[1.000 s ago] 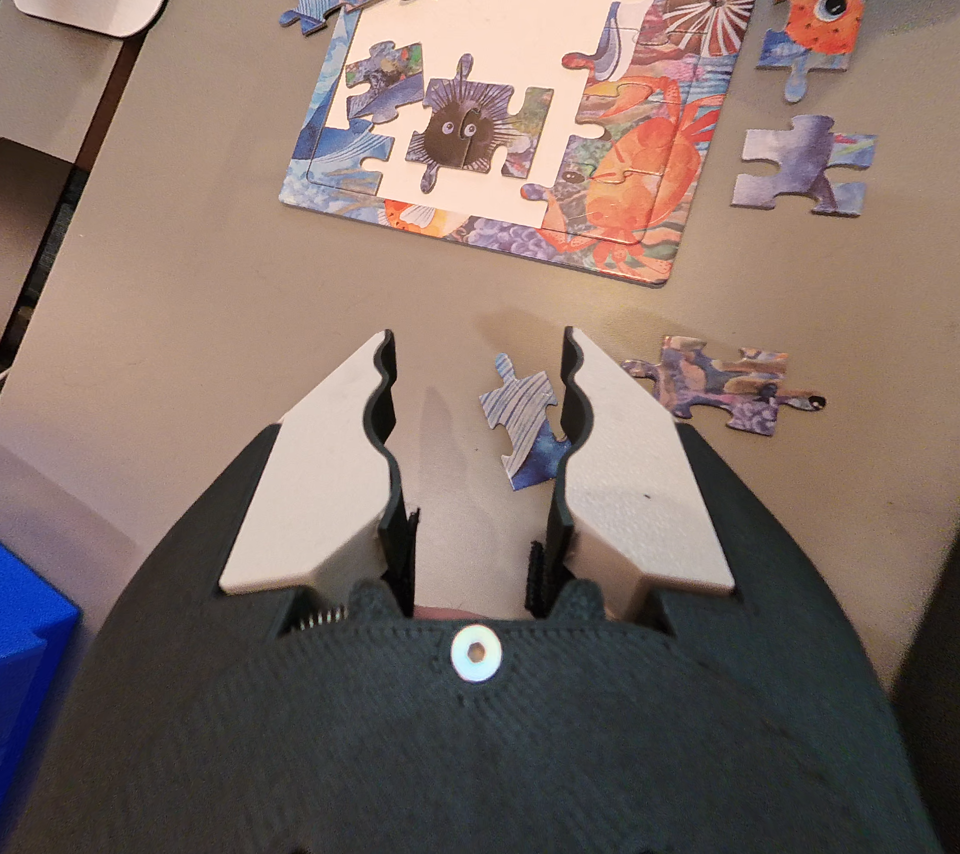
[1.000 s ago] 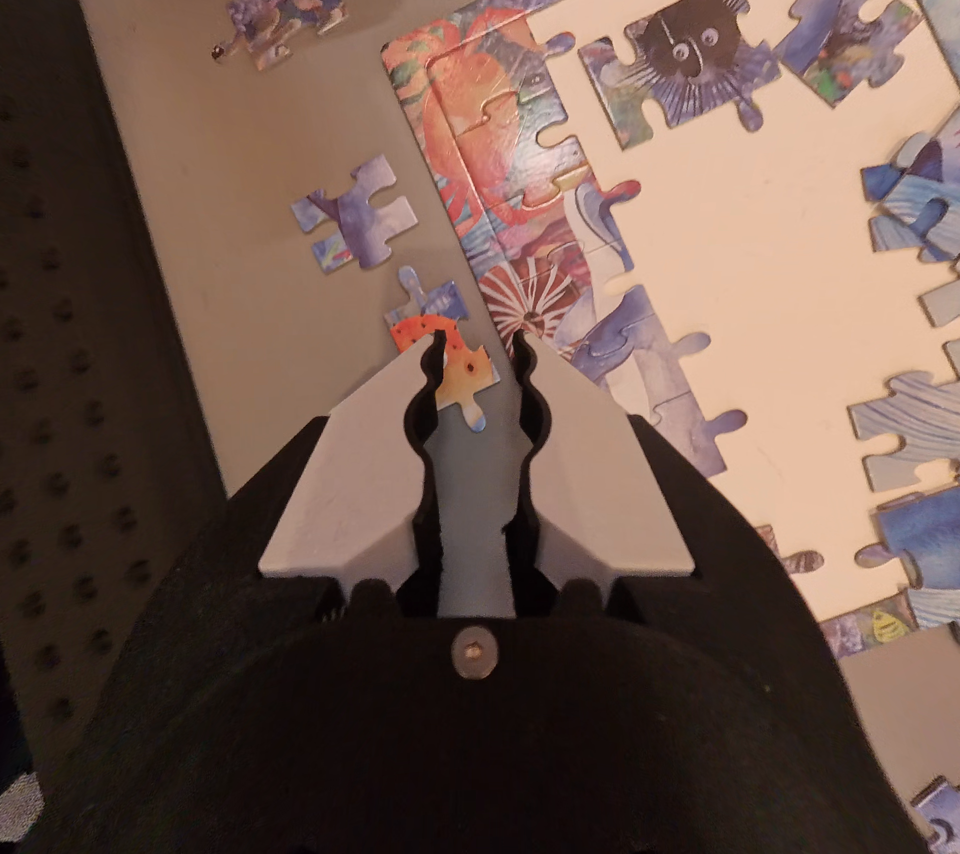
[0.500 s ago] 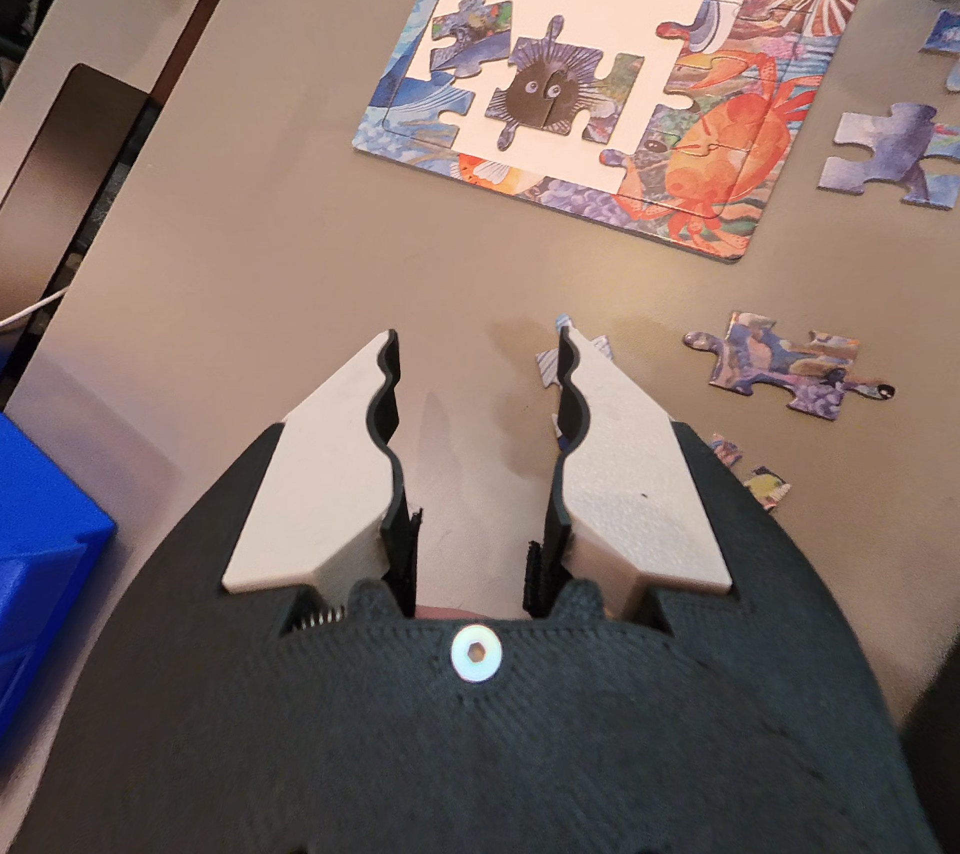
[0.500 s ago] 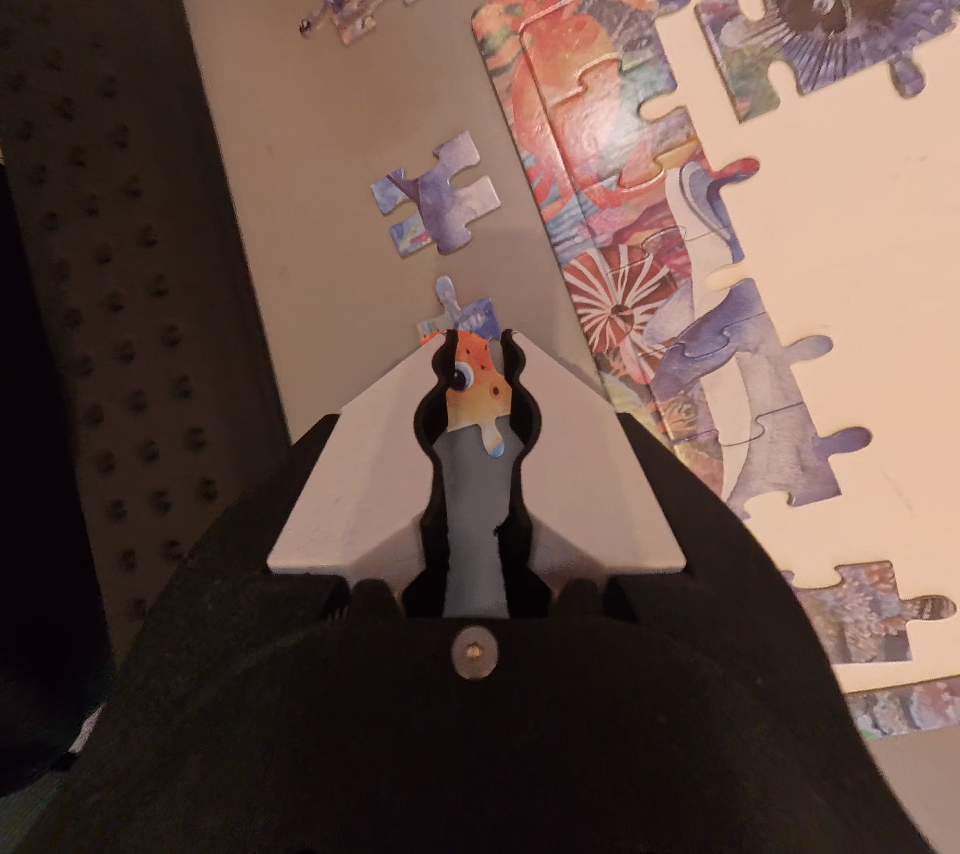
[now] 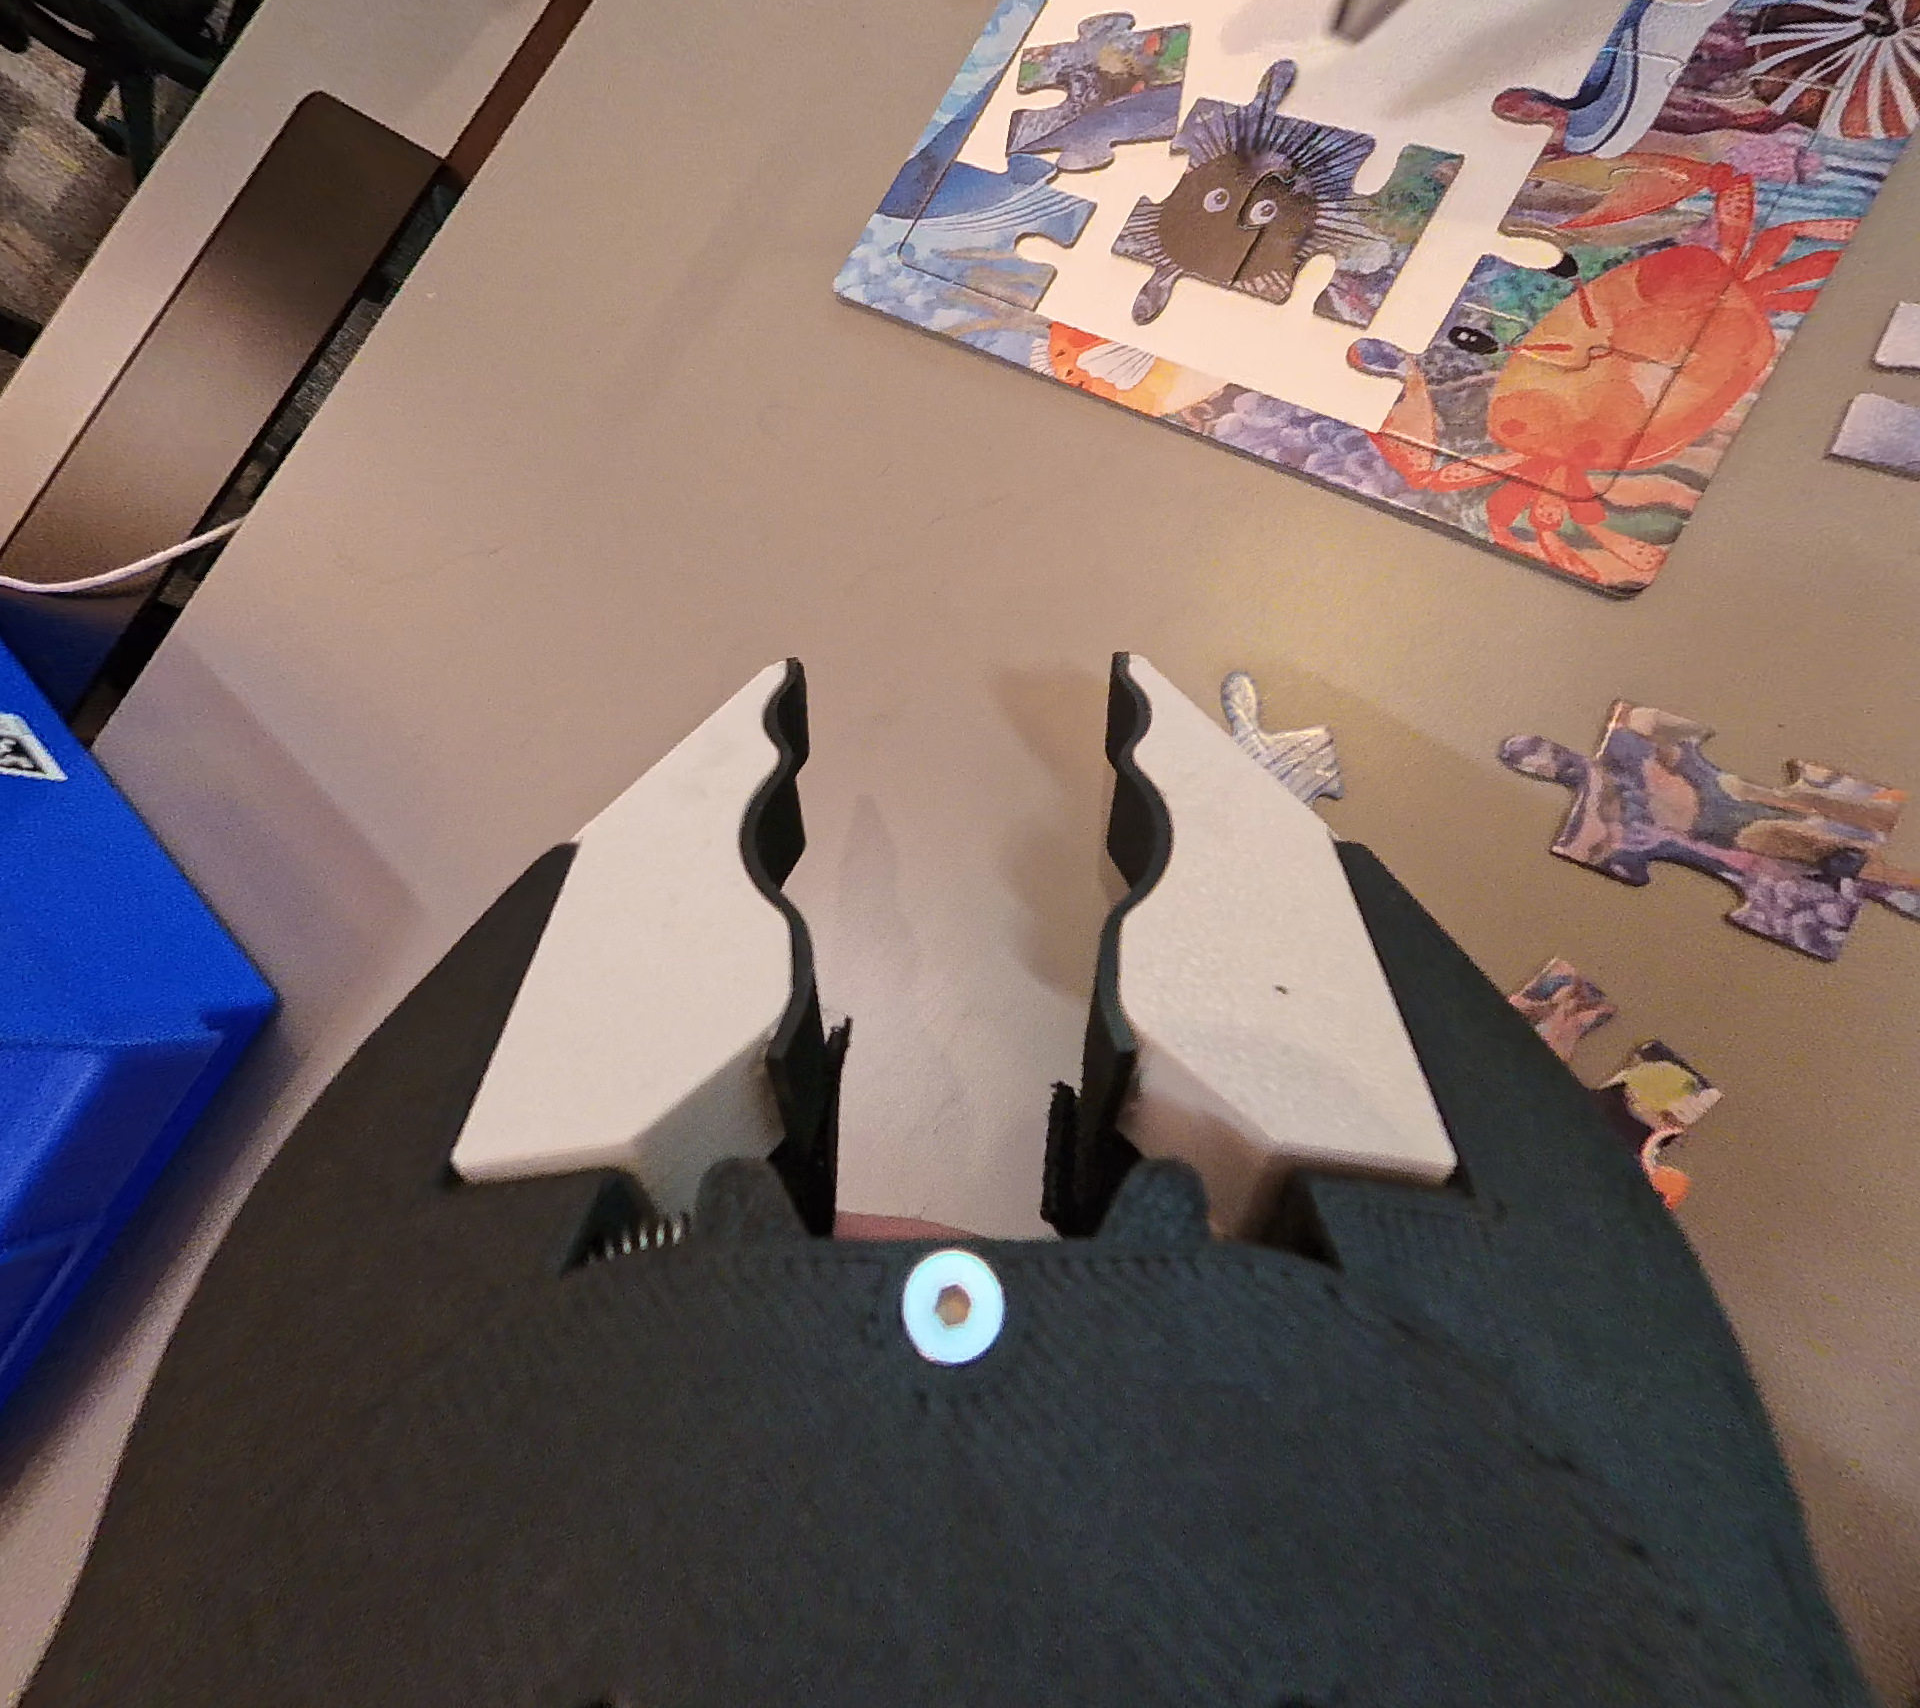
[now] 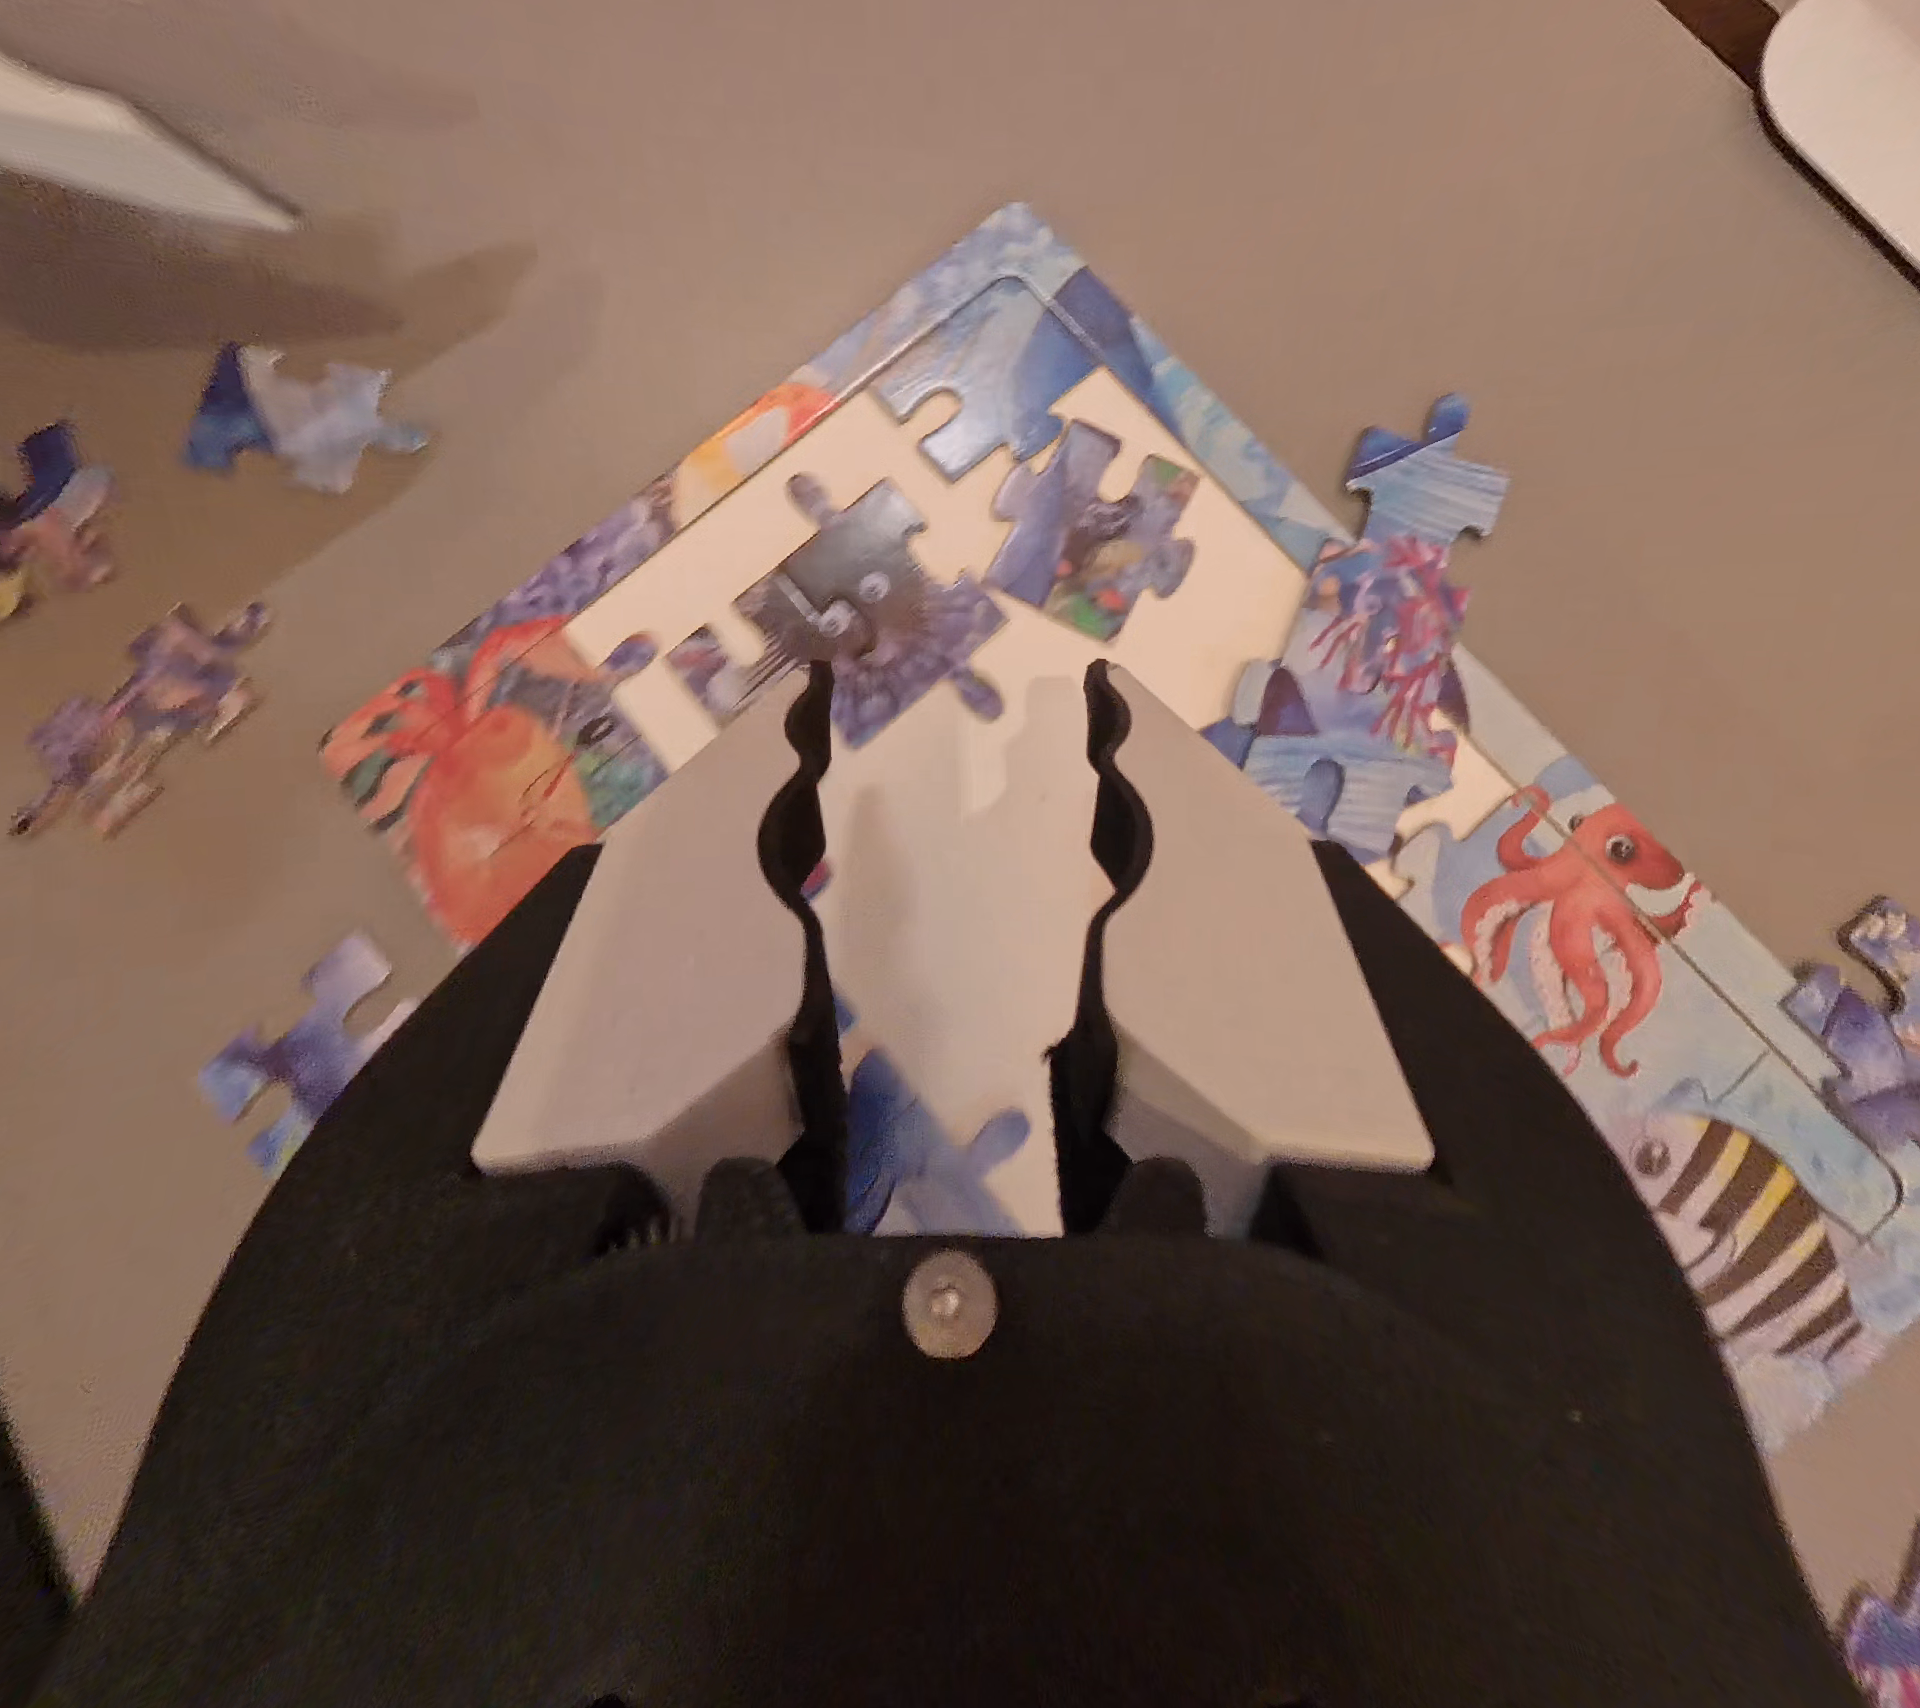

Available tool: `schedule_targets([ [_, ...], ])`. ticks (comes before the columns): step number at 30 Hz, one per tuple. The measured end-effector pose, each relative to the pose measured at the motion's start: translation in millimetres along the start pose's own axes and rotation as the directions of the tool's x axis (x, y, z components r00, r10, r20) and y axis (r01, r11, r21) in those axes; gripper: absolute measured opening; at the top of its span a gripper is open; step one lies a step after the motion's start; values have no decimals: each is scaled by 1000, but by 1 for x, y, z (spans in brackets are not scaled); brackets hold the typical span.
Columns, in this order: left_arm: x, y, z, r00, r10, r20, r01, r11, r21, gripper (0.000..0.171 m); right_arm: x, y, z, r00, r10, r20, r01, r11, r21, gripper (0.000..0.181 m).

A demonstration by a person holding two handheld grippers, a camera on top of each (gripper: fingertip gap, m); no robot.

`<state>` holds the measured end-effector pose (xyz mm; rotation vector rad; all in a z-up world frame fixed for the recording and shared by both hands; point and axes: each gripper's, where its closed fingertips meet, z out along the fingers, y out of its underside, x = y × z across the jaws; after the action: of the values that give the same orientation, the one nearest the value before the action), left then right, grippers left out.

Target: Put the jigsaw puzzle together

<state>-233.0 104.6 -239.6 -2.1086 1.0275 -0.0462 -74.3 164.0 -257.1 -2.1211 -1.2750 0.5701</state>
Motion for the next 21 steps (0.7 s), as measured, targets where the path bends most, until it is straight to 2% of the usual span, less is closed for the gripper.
schedule_targets([
  [4, 15, -3, 8, 998, 15, -55, -15, 1000, 5, 55, 19, -9, 31, 998, 58, -15, -58, 998, -21, 56],
  [7, 24, -3, 15, 996, 37, -83, -37, 999, -3, 55, 32, -9, 44, 997, 33, -74, -37, 998, -47, 61],
  [12, 31, -4, 18, 993, 45, -112, -45, 999, 4, 55, 30, -10, 47, 999, 12, -42, -15, 998, -61, 54],
  [15, 32, -6, 18, 992, 43, -116, -43, 999, 10, 55, 31, -10, 47, 999, -12, -43, 10, 998, -65, 43],
  [21, 33, -9, 19, 992, 42, -116, -41, 999, 17, 55, 29, -10, 46, 999, -36, -28, 35, 998, -52, 42],
])
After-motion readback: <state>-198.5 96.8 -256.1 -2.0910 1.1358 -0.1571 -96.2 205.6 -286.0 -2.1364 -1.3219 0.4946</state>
